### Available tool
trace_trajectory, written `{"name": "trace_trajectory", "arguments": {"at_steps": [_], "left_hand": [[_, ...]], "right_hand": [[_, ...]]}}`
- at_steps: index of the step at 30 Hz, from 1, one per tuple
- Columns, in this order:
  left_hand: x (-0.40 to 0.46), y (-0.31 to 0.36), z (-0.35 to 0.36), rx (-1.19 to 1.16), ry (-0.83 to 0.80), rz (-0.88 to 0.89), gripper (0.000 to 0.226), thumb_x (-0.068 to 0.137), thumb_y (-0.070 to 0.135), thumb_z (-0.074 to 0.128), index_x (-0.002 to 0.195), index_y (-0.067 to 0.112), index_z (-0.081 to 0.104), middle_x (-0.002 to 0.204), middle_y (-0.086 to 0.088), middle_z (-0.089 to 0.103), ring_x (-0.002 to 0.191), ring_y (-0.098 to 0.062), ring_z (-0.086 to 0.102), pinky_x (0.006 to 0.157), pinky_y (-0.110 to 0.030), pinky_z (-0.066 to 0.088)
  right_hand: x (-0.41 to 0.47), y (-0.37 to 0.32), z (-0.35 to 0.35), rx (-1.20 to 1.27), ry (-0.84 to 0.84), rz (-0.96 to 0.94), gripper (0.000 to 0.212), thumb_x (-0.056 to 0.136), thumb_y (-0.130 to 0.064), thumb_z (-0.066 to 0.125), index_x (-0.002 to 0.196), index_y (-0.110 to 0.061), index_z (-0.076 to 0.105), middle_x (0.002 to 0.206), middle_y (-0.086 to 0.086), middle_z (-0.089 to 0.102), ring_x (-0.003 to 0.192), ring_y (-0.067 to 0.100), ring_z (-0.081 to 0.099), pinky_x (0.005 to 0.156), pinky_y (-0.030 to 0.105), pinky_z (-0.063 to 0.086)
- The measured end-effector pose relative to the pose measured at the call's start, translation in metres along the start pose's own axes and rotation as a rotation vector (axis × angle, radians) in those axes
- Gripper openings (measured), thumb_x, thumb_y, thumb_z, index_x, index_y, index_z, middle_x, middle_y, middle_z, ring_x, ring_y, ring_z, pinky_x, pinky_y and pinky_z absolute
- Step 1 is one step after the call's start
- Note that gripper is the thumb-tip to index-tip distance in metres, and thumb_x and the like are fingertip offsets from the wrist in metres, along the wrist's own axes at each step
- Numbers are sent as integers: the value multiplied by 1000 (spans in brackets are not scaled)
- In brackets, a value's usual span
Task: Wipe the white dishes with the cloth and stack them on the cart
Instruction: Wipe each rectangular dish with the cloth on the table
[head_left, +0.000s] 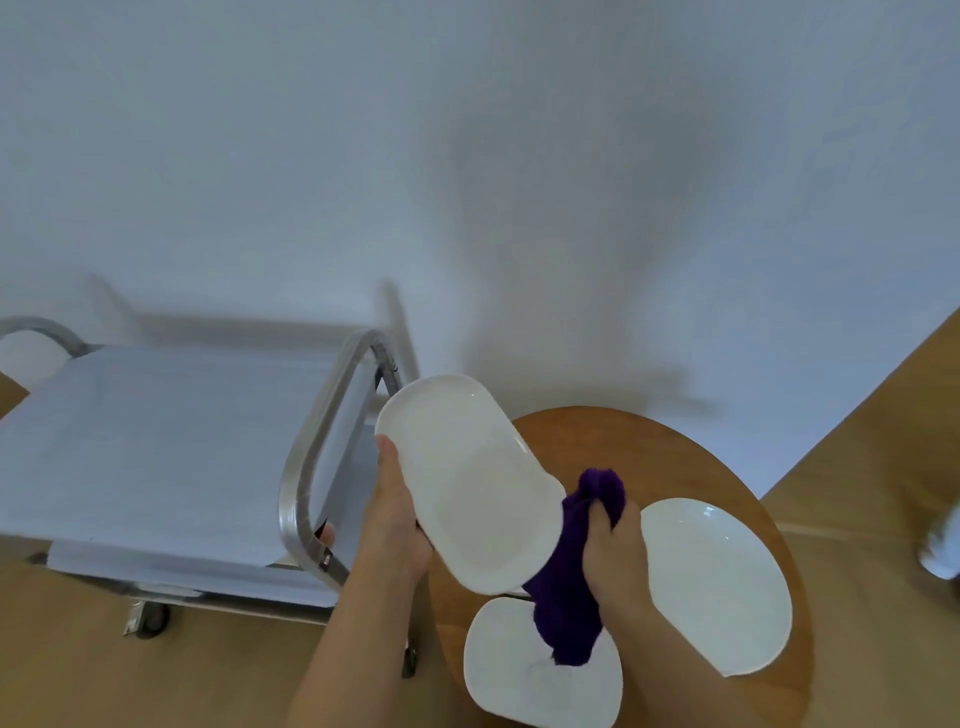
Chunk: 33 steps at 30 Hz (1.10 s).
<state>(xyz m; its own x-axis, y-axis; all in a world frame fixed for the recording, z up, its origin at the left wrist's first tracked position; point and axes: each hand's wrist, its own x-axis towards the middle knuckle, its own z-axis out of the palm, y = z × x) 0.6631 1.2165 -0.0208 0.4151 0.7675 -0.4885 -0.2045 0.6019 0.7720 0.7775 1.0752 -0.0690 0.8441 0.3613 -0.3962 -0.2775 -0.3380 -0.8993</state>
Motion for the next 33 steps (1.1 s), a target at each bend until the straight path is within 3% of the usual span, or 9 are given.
{"name": "trace_trajectory", "arguments": {"at_steps": [3,6,8,12,15,21,25,30,33], "left_hand": [[-2,-10,-1,-42,43,-31,51,75,73,43,96,31,63,89,-1,76,83,-24,72,63,-37,59],[-10,-34,8,38,84,-123,48,66,71,46,67,31,72,74,-3,73,70,-23,69,57,-36,58],[-7,-52,6,21,86,-198,48,86,67,40,74,27,64,70,4,70,69,-16,64,53,-30,56],[12,-70,-14,271,165,-198,35,97,49,42,89,18,58,89,-3,61,77,-14,57,83,-37,53],[23,-67,-43,580,187,-16,26,98,38,48,109,18,60,103,-1,64,88,-13,58,75,-30,51],[32,-71,-78,1278,-152,-63,19,98,31,50,84,21,58,86,-2,63,80,-16,62,70,-25,55],[31,-103,-89,1268,-73,-134,18,100,27,48,91,15,57,89,-5,63,84,-18,63,77,-29,56],[29,-153,-113,1166,-5,-230,25,101,22,44,86,9,57,84,-11,60,81,-24,59,80,-39,52],[31,-178,-125,1183,0,-270,28,102,19,41,79,8,53,78,-11,54,74,-20,51,71,-34,43]], "right_hand": [[7,8,-6,367,-153,396,40,90,-59,41,105,-25,54,101,2,66,93,24,61,73,40,51],[7,21,-8,475,-347,368,62,66,-76,46,108,-34,63,101,-1,72,94,26,68,73,39,54],[6,26,-9,398,-375,297,61,62,-71,59,109,-32,64,101,-1,72,93,25,68,74,39,55],[11,34,-19,177,-285,226,29,78,-39,70,105,-36,60,94,-9,71,89,19,66,62,30,54],[17,41,-30,3,-260,160,14,83,-34,65,97,-35,62,84,-12,70,82,15,66,56,23,49],[34,48,-34,-216,-237,117,18,83,-38,64,94,-24,64,84,-2,69,79,16,64,63,28,47],[42,56,-31,-342,-7,86,34,78,-54,63,93,-24,54,86,-8,62,80,12,58,64,28,43],[51,63,-49,-327,224,63,48,81,-37,69,121,-23,47,103,-9,52,94,14,50,66,25,42],[56,64,-63,-236,237,88,46,81,-27,71,118,-27,44,105,-8,53,94,18,52,59,23,45]]}}
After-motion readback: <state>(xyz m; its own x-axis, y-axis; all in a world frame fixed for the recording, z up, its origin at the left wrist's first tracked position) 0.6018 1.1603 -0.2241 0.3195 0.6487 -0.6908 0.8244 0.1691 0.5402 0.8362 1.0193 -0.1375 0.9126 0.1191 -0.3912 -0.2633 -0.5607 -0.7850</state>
